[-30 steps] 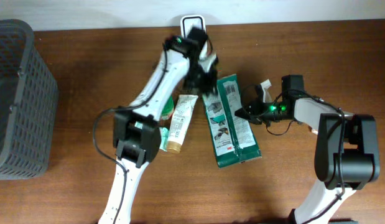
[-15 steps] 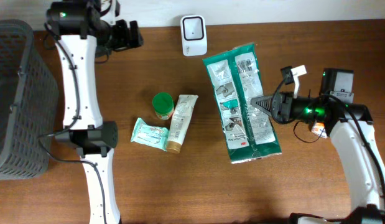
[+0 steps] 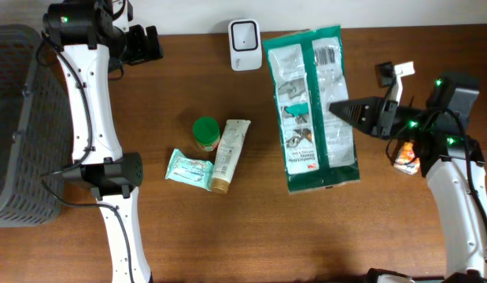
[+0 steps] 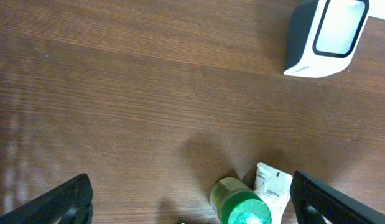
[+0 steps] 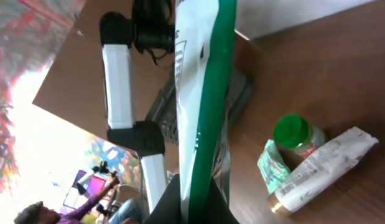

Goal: Scan the item barcode
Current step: 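Lift the glove pack with the right gripper and hold it over the scanner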

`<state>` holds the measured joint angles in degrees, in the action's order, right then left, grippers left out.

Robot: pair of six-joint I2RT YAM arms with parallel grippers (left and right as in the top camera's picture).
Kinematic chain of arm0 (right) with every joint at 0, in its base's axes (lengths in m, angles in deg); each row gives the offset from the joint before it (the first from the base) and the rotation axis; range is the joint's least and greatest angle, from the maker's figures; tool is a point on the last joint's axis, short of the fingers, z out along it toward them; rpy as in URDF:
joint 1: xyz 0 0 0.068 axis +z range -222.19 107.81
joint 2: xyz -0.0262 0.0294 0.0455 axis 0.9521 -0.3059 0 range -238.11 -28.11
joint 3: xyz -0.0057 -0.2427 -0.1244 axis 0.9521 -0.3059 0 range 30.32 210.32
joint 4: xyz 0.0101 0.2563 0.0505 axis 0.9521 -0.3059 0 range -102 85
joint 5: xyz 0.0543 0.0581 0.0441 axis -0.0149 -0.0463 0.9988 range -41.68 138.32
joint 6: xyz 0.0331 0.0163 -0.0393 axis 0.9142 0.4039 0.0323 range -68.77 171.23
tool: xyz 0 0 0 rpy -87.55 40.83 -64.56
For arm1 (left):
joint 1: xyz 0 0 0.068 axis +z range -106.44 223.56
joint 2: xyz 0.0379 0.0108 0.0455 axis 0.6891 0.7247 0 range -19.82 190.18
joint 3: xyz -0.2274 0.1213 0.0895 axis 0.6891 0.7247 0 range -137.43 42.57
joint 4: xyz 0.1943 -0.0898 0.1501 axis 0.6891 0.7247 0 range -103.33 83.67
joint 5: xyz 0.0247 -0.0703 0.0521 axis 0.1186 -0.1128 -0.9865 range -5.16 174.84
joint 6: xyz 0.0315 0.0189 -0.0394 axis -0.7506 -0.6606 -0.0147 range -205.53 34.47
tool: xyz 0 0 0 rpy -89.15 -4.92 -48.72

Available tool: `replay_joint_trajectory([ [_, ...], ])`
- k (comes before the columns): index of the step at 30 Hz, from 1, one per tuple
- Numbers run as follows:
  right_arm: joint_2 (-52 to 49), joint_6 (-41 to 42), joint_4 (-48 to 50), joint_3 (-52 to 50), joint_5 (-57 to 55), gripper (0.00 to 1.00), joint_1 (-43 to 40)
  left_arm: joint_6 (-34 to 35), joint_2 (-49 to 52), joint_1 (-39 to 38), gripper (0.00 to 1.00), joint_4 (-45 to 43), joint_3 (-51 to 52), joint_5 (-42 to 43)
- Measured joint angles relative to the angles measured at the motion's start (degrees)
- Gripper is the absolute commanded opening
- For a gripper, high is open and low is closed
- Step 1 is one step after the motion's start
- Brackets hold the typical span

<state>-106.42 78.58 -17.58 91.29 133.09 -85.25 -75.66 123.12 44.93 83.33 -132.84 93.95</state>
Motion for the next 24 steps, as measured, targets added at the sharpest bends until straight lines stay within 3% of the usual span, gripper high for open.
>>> replay_joint_trajectory([
  [5, 0.0, 10.8, 16.7, 0.2, -3.1, 0.04, 5.1, 0.0, 0.0, 0.0, 0.99, 0.0, 0.0, -0.2],
  [9, -2.4, 9.4, 10.5, 0.9, -13.6, 0.04, 11.6, 0.0, 0.0, 0.0, 0.99, 0.0, 0.0, -0.2],
  [15, -8.2, -3.5, -19.3, 6.5, -42.3, 0.04, 15.8, 0.0, 0.0, 0.0, 0.99, 0.0, 0.0, -0.2],
  [19, -16.3, -13.9, -34.6, 33.6, -63.0, 0.04, 18.0, 0.0, 0.0, 0.0, 0.99, 0.0, 0.0, -0.2],
  [22, -24.7, -22.4, -32.6, 46.5, -80.7, 0.04, 23.8, 0.0, 0.0, 0.0, 0.99, 0.0, 0.0, -0.2],
  [24, -31.4, -29.3, -23.6, 48.4, -97.9, 0.04, 29.2, 0.0, 0.0, 0.0, 0.99, 0.0, 0.0, -0.2],
])
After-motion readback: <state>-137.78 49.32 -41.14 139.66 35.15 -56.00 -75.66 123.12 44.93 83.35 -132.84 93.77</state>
